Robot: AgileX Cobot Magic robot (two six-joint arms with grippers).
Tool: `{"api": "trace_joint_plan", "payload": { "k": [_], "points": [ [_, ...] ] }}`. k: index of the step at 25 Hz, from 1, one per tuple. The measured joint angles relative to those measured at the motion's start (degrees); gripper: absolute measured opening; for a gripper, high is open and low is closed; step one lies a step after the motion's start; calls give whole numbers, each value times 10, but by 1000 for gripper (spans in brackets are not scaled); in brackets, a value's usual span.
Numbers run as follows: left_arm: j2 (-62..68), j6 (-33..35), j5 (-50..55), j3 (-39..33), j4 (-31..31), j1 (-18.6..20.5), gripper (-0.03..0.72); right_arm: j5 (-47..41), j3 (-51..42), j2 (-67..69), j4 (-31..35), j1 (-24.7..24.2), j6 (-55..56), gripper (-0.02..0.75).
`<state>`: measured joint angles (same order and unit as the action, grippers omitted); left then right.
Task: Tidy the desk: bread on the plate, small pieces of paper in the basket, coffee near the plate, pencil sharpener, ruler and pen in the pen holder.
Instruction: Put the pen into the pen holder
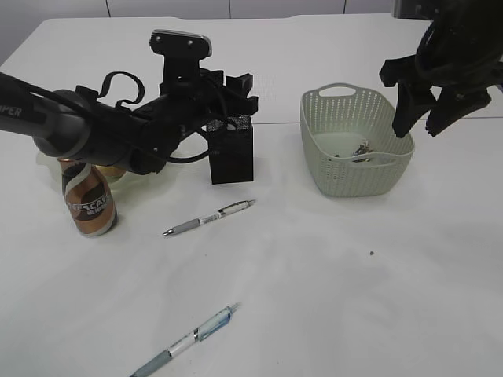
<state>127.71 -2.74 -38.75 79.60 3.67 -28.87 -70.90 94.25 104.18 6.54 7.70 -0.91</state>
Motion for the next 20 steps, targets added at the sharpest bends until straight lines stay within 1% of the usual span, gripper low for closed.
{"api": "trace_joint_plan", "payload": {
  "k": [3,7,11,17,20],
  "points": [
    [0,0,4,0,10,0,450,0,0,0,0,0,-1,356],
    [0,0,23,0,8,0,460,0,0,0,0,0,-7,355],
    [-18,0,76,0,-28,0,461,0,0,0,0,0,-8,355],
    [-79,0,140,0,-88,0,459,0,0,0,0,0,-10,355],
    [-110,0,203,0,-106,0,458,0,0,0,0,0,-11,355]
  ]
}}
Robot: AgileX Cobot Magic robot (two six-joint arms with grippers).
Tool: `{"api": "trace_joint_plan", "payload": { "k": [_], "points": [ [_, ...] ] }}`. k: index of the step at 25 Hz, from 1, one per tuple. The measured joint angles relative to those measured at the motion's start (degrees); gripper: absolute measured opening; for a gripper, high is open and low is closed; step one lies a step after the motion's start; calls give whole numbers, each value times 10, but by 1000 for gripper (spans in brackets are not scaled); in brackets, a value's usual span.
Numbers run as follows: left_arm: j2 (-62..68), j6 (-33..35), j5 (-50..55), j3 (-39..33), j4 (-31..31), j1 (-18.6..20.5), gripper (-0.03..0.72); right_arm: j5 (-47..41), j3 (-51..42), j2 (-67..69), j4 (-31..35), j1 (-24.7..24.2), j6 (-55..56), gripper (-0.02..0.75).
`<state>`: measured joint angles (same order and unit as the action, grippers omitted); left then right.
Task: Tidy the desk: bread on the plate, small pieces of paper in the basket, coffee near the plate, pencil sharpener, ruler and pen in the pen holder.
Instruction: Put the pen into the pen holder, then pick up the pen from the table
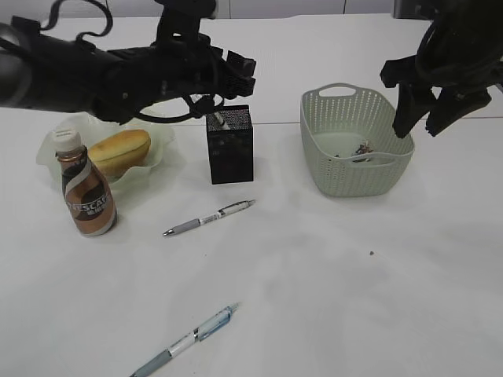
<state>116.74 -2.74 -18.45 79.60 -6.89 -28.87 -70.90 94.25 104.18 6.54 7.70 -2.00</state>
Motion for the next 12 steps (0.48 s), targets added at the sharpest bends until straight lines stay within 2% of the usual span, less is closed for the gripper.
{"api": "trace_joint_plan", "payload": {
  "k": [7,12],
  "points": [
    [-61,0,220,1,-41,-1,456,0,0,0,0,0,0,354],
    [-75,18,363,2,-62,-20,454,0,0,0,0,0,0,354]
  ]
}}
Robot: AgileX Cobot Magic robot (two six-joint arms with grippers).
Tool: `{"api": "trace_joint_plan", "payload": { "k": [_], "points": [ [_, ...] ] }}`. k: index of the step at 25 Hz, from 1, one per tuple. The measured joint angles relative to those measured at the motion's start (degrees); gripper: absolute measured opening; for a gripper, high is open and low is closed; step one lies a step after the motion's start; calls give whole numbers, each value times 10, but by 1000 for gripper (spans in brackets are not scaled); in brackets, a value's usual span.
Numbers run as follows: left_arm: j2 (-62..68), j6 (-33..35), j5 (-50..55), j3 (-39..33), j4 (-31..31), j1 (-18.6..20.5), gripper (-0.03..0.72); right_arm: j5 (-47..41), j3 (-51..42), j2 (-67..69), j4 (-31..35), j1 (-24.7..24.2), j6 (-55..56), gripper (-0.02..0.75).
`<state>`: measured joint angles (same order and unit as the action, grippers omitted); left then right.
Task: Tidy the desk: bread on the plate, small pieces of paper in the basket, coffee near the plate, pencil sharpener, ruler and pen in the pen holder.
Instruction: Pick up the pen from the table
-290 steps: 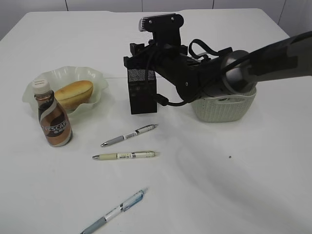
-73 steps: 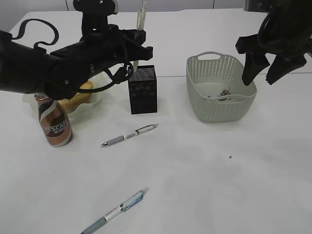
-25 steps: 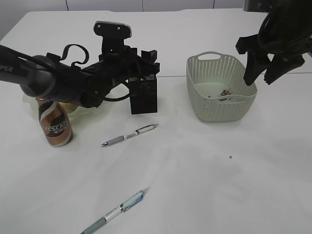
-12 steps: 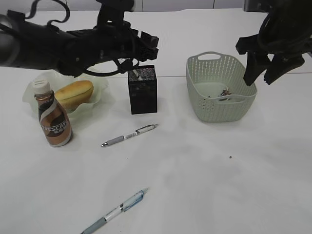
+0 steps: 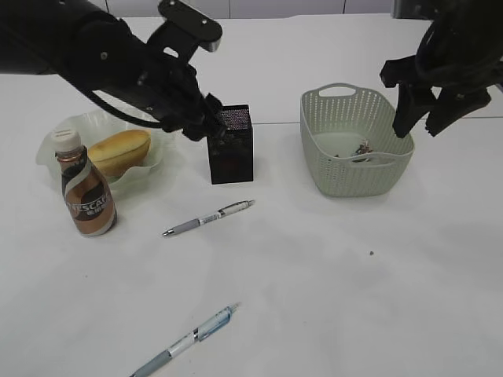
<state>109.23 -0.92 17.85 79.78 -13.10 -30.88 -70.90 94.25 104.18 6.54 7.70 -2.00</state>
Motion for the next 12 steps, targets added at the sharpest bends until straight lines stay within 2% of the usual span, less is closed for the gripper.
{"api": "trace_joint_plan", "payload": {
  "k": [7,12],
  "points": [
    [0,77,138,0,1,-21,419,0,0,0,3,0,0,354],
    [14,116,182,2,8,-21,416,0,0,0,25,0,0,354]
  ]
}}
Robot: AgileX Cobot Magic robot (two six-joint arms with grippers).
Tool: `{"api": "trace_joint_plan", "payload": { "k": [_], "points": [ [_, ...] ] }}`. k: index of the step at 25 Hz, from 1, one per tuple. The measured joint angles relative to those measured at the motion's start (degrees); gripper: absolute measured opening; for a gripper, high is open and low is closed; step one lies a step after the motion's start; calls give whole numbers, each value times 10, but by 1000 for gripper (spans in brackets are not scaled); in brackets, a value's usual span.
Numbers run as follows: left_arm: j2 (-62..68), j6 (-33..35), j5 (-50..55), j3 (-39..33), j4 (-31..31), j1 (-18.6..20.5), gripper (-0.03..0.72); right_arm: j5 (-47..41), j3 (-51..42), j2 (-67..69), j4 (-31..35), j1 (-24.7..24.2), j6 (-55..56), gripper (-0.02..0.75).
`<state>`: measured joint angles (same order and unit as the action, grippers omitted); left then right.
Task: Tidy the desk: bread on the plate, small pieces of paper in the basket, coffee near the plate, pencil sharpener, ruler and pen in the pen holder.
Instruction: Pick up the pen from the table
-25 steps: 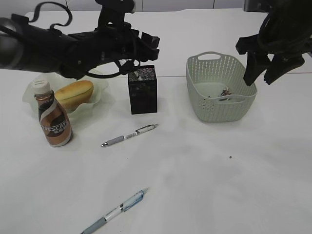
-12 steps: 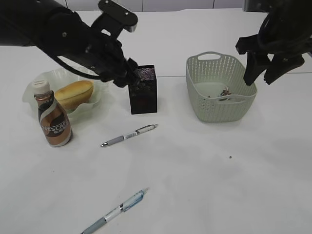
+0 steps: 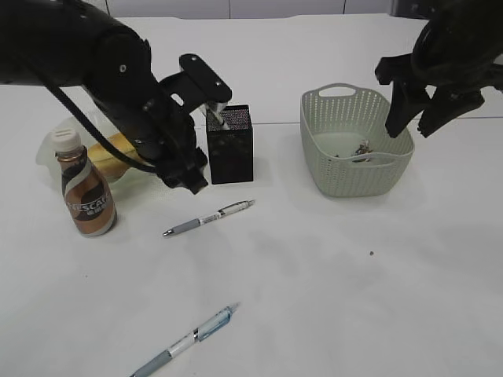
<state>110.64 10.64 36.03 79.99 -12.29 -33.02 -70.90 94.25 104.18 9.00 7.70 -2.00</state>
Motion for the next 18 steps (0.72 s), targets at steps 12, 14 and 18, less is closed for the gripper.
{"api": "trace_joint_plan", "payload": {
  "k": [12,14,18],
  "points": [
    [130,80,157,152,60,0,377,0,0,0,8,0,0,354],
    [143,90,181,159,66,0,370,0,0,0,9,0,0,354],
    [160,99,198,159,68,0,365,0,0,0,9,0,0,354]
  ]
}}
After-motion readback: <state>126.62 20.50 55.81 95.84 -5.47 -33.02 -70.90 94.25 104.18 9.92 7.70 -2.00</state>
